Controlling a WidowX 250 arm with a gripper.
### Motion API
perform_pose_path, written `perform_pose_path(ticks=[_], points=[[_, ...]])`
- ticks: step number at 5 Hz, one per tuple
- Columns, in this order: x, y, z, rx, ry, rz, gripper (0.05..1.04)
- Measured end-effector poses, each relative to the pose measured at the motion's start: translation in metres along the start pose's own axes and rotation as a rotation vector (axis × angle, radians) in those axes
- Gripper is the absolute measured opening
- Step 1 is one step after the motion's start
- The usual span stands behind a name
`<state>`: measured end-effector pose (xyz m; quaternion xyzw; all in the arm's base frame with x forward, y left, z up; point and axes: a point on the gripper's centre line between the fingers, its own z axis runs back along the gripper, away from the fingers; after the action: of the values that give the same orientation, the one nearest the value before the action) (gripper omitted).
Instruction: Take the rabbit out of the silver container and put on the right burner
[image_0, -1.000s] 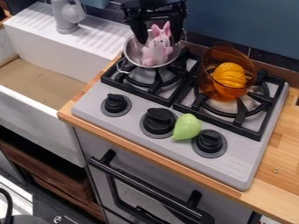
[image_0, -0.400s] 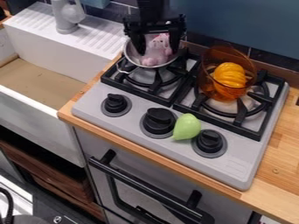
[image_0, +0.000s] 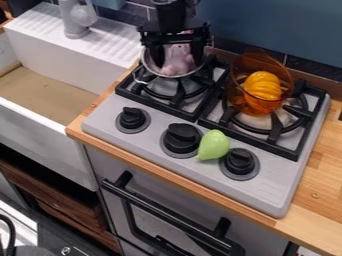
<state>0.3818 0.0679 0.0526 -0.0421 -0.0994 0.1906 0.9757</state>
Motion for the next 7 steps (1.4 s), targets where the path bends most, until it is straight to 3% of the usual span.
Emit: perform_pose_path(ticks=[1, 3, 4, 5, 6, 7], points=[[-0.001, 0.0, -0.003, 0.01, 0.01, 0.014, 0.949], [0.0, 0.001, -0.003, 0.016, 0.021, 0.026, 0.459], [0.0, 0.002, -0.004, 0.022, 0.02, 0.048, 0.316], [0.004, 0.004, -0.001, 0.034, -0.018, 0.104, 0.265], [0.007, 0.009, 0.008, 0.04, 0.01, 0.162, 0.279], [0.015, 0.01, 0.033, 0.055, -0.068, 0.22, 0.288]])
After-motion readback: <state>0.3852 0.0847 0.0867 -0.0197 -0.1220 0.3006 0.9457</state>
